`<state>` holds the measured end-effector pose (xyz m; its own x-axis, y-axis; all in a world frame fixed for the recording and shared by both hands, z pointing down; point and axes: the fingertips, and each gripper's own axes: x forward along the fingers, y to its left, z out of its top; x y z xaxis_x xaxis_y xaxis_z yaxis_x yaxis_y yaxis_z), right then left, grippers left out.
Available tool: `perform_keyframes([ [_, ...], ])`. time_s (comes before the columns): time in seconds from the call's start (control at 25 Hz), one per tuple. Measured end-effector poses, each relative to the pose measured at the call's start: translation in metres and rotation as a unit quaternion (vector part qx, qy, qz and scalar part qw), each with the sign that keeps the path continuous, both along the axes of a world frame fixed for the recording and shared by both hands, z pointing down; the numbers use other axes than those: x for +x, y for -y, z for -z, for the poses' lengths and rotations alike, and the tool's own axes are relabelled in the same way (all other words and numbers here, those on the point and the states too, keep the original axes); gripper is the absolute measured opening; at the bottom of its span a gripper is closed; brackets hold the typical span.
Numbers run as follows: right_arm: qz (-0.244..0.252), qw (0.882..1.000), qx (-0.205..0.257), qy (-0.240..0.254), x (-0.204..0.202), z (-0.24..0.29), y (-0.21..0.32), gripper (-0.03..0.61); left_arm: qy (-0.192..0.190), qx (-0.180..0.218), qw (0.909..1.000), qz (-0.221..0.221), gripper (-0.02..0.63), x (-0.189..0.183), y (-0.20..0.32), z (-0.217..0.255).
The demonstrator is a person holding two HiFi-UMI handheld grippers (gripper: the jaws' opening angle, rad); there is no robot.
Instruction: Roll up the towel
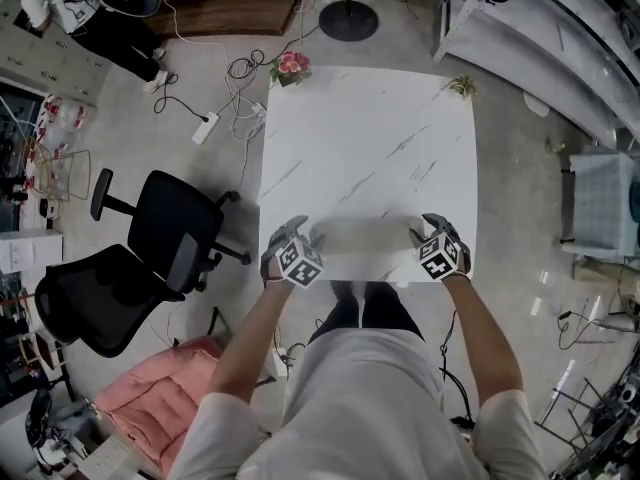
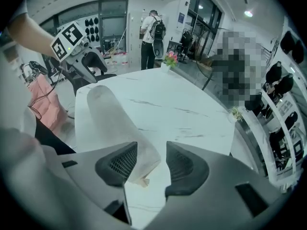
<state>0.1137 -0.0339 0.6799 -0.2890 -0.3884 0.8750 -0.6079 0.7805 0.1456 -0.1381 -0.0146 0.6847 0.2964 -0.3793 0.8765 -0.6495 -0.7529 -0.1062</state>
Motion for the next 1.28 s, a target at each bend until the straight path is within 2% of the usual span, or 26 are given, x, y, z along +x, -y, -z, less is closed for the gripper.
perform_keyframes([
  [0.24, -0.042, 0.995, 0.069, 0.056, -0.012, 0.076, -0.029, 0.153, -0.08, 0.04, 0.9949, 0.046, 0.226, 0.005, -0.029, 0.062],
  [0.4, -0.064, 0.986, 0.119, 0.095, -0.015, 0.133, -0.047, 0.109, -0.131, 0.077, 0.9853, 0.077, 0.188, 0.01, -0.045, 0.114],
  [0.6, -0.079, 0.977, 0.146, 0.135, -0.01, 0.185, -0.079, 0.086, -0.178, 0.108, 0.9732, 0.098, 0.16, 0.027, -0.077, 0.17],
  [0.88, -0.073, 0.963, 0.17, 0.194, -0.003, 0.237, -0.125, 0.042, -0.209, 0.169, 0.9565, 0.114, 0.12, 0.048, -0.12, 0.237],
  [1.04, -0.067, 0.956, 0.181, 0.223, 0.008, 0.258, -0.157, 0.028, -0.214, 0.196, 0.9469, 0.139, 0.093, 0.058, -0.148, 0.261],
  [1.16, -0.047, 0.951, 0.193, 0.236, 0.013, 0.278, -0.182, 0.02, -0.218, 0.214, 0.9386, 0.161, 0.05, 0.065, -0.174, 0.276],
  [1.28, -0.023, 0.946, 0.207, 0.249, 0.019, 0.301, -0.203, 0.014, -0.22, 0.228, 0.9311, 0.181, 0.035, 0.072, -0.2, 0.288],
])
